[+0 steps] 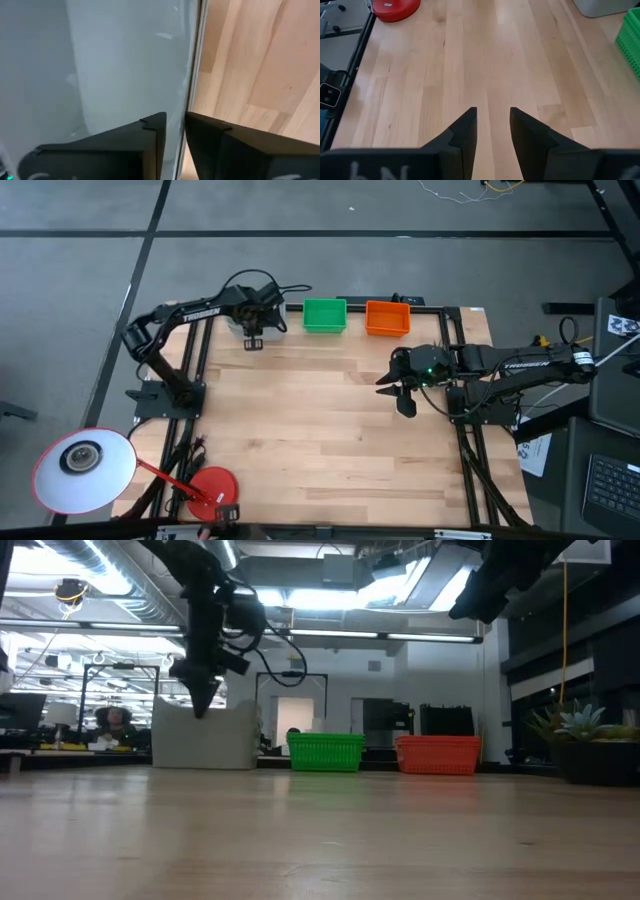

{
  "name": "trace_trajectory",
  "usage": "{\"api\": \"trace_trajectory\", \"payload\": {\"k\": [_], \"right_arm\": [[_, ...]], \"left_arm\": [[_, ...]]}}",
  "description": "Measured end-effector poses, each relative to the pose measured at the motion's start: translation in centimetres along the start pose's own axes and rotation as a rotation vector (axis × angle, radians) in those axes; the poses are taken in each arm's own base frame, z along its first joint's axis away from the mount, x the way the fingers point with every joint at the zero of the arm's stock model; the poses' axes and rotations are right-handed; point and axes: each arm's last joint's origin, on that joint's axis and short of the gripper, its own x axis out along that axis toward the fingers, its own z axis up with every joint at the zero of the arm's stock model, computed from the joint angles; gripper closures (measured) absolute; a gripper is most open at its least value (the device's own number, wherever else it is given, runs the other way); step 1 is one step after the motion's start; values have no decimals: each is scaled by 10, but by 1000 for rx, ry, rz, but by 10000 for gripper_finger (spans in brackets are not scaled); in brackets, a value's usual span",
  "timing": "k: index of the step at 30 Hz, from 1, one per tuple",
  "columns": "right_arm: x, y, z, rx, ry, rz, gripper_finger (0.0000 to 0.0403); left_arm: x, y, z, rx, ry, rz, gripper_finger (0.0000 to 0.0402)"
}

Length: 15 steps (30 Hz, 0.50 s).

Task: Stack baskets by color
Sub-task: Stack the bottom gray bin on top of the top gray bins, then return to Home Position

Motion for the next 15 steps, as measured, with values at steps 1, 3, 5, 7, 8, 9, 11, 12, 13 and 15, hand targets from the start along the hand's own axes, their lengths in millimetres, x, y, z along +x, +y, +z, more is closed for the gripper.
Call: {"api": "trace_trajectory", "payload": {"k": [1,3,5,7,8,9,11,12,13,15], "right_arm": [[0,0,0,0,0,0,288],[0,0,0,0,0,0,288],[0,0,0,0,0,0,288],[0,0,0,0,0,0,288],[0,0,0,0,-1,0,288],[0,0,0,0,-3,0,288],[0,1,0,6,-2,3,288],[0,2,0,14,0,8,288],[0,4,-1,18,5,15,288],[-1,9,-4,-26,33,31,288]], "left_arm": [[-3,1,-1,-4,-8,6,336],[-11,1,-3,-15,-26,18,332],[-23,0,-6,-42,-62,39,331],[-40,-2,-9,-85,-112,66,331],[-50,-4,-11,-123,-143,78,332],[-61,-6,-12,-168,-181,86,333],[-86,-13,-18,-279,-246,81,334],[-98,-18,-23,-331,-265,68,334],[-109,-25,-30,-372,-277,53,334],[-126,-38,-45,-412,-309,28,334]]}}
